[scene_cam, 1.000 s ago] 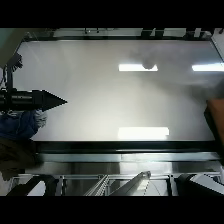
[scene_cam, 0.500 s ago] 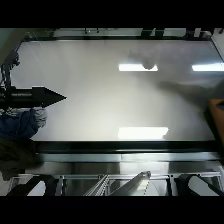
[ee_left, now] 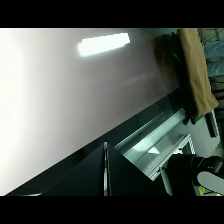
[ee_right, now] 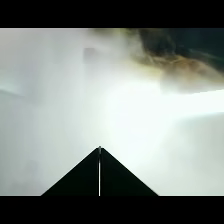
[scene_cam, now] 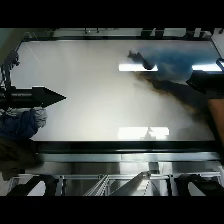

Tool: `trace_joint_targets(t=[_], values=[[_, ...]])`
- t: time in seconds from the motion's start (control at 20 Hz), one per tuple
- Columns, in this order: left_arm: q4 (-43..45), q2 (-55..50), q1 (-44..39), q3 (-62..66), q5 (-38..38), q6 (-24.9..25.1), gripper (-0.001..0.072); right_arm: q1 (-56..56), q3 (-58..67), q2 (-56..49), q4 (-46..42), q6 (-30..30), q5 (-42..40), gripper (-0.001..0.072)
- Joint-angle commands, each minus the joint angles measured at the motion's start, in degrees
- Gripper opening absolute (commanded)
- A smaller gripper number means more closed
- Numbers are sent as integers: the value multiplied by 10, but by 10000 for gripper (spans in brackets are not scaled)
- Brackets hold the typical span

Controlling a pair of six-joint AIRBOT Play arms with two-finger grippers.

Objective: Fold the shirts.

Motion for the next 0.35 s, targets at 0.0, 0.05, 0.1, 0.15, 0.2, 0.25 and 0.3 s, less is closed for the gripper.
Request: trace_joint_targets(t=[0.0,0.05,0.1,0.15,0.2,0.25,0.3], values=[[0,0,0,0,10,-4,18,12,-2,12,12,6,-12,20],[0,0,0,0,10,-4,18,12,-2,12,12,6,-10,20],[0,0,0,0,10,-4,18,12,-2,12,12,6,-8,21],[0,0,0,0,10,-4,18,12,-2,12,12,5,-2,20],[0,0,0,0,10,-4,18,12,-2,12,12,6,7,20],[0,0,0,0,10,-4,18,12,-2,12,12,5,15,21],[0,0,0,0,10,-4,18,12,-2,11,12,5,19,20]])
